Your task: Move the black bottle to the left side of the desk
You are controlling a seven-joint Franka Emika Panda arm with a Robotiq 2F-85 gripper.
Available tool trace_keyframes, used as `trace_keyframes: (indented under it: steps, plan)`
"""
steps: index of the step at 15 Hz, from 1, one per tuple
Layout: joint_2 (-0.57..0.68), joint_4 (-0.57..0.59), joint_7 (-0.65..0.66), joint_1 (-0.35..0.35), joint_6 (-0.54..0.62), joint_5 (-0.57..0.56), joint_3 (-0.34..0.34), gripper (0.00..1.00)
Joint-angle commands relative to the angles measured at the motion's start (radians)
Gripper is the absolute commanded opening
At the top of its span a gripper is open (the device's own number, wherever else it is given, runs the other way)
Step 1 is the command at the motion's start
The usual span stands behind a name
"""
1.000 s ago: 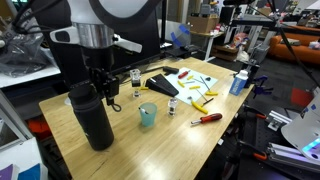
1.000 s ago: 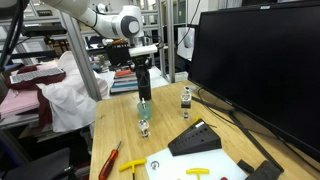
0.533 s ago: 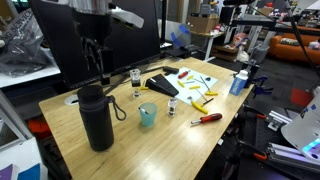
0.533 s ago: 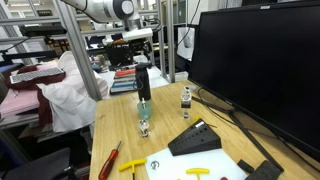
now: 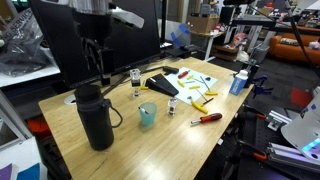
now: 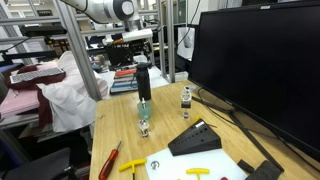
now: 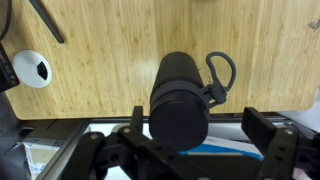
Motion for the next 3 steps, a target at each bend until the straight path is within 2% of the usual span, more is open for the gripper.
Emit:
trace_keyframes:
  steps: [1,3]
  plan:
    - [0.005,0.008,0.003,-0.003,-0.005,-0.005,0.007,1.0]
    - [0.005,0.008,0.003,-0.003,-0.005,-0.005,0.007,1.0]
